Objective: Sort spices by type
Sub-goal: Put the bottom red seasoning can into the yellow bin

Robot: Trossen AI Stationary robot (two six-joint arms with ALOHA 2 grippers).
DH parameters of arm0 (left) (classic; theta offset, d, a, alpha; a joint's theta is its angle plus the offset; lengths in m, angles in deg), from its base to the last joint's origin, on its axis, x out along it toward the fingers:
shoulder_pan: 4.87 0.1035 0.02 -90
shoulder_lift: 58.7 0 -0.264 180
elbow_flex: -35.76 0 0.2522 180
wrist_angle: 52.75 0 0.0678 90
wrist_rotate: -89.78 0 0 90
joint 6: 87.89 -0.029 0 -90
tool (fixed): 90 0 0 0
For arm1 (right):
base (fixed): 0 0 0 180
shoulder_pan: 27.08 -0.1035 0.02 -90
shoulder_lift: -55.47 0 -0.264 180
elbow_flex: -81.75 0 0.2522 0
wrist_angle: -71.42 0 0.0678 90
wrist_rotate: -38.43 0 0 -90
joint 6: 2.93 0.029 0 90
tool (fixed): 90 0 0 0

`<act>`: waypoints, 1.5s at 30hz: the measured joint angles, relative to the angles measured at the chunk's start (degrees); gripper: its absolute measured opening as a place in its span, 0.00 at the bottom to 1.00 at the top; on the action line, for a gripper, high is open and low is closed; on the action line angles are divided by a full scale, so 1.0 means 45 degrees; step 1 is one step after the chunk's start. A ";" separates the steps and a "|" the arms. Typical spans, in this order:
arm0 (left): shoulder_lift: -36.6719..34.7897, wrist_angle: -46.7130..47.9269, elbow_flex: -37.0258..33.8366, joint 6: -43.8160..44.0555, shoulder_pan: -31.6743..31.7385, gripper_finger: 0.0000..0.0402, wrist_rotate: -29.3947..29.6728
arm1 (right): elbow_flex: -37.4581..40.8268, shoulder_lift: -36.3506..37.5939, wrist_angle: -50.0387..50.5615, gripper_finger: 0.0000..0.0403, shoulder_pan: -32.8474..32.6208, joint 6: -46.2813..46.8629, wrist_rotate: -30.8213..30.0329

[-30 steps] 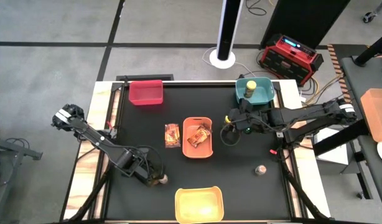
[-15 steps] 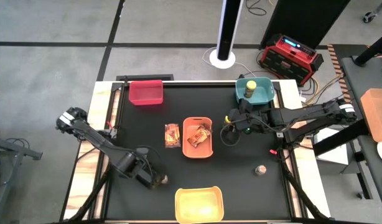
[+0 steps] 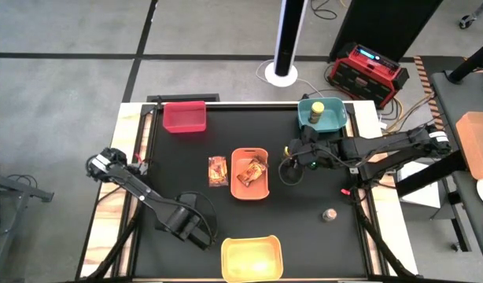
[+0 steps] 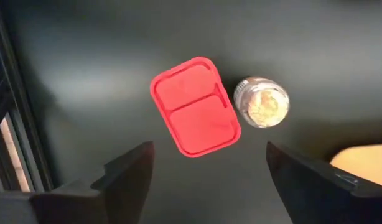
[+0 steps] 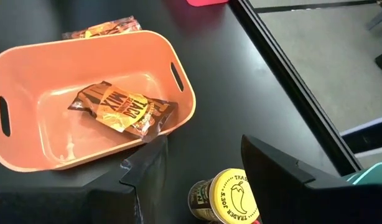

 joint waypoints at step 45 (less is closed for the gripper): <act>0.0010 -0.0829 -0.1452 0.0747 -0.0023 0.83 0.0479 | 0.0476 0.0000 0.0018 0.76 0.0000 -0.0120 0.0046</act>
